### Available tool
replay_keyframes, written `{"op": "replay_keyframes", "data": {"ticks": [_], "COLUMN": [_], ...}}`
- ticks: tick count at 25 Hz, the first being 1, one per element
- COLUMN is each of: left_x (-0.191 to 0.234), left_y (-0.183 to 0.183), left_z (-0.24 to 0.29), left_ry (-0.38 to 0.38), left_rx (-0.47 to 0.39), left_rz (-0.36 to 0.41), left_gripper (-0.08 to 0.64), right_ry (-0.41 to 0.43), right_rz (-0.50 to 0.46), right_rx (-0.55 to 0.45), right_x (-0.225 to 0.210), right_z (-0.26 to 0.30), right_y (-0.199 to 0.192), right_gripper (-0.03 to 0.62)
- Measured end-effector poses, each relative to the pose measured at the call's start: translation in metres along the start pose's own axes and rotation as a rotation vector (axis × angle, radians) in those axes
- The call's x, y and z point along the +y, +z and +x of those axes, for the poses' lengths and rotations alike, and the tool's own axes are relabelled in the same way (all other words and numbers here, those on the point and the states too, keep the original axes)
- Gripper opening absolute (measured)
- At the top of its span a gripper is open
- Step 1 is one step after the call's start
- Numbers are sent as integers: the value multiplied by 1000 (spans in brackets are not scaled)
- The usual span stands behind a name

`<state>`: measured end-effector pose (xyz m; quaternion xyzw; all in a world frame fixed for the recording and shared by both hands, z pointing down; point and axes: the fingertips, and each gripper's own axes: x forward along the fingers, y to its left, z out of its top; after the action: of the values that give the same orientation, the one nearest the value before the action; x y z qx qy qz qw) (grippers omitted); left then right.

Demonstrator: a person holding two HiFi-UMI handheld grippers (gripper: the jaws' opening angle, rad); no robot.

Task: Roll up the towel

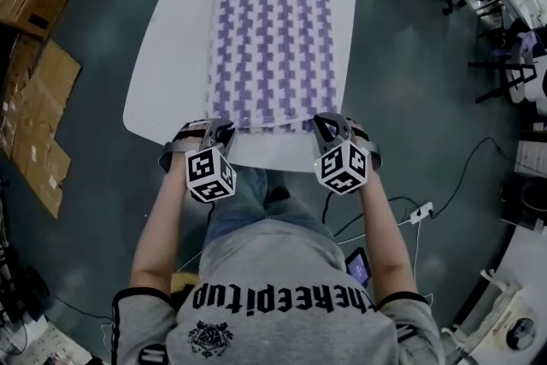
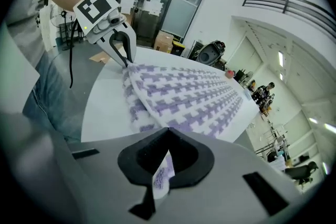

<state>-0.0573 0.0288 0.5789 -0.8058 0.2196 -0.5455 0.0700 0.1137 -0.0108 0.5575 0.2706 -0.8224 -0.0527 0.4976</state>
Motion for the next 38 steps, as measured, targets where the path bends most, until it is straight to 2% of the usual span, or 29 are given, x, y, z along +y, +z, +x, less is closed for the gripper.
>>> {"op": "replay_keyframes", "data": {"ticks": [8,13,17,21,24,26,29,31,35,38], "left_x": [23,36,55,65,64,71,82,79,68,72], "left_y": [-8,-8,-2,1,-4,-6,-9,-9,-7,-7], "left_z": [17,23,16,9,8,5,6,11,21,22], "left_ry": [-15,-13,8,-35,-80,-55,-33,-73,-142,-148], "left_rx": [16,-6,-79,-159,-167,-181,-208,-194,-149,-154], "left_rz": [2,-25,-117,-219,-229,-251,-335,-324,-209,-204], "left_gripper": [77,143,160,171,229,233,233,233,234,241], "right_ry": [-34,-112,-161,-136,-104,-97,-93,-69,3,-41], "right_rz": [-9,22,118,222,259,273,282,272,226,243], "right_rx": [18,25,-26,-84,-105,-98,-84,-68,-13,53], "right_x": [-26,-43,-60,-69,-65,-62,-53,-42,-22,-29], "right_z": [34,46,35,18,6,0,-4,-3,10,22], "right_y": [6,6,11,17,15,9,0,-5,-14,-33], "right_gripper": [2,2,3,3,5,5,5,3,5,5]}}
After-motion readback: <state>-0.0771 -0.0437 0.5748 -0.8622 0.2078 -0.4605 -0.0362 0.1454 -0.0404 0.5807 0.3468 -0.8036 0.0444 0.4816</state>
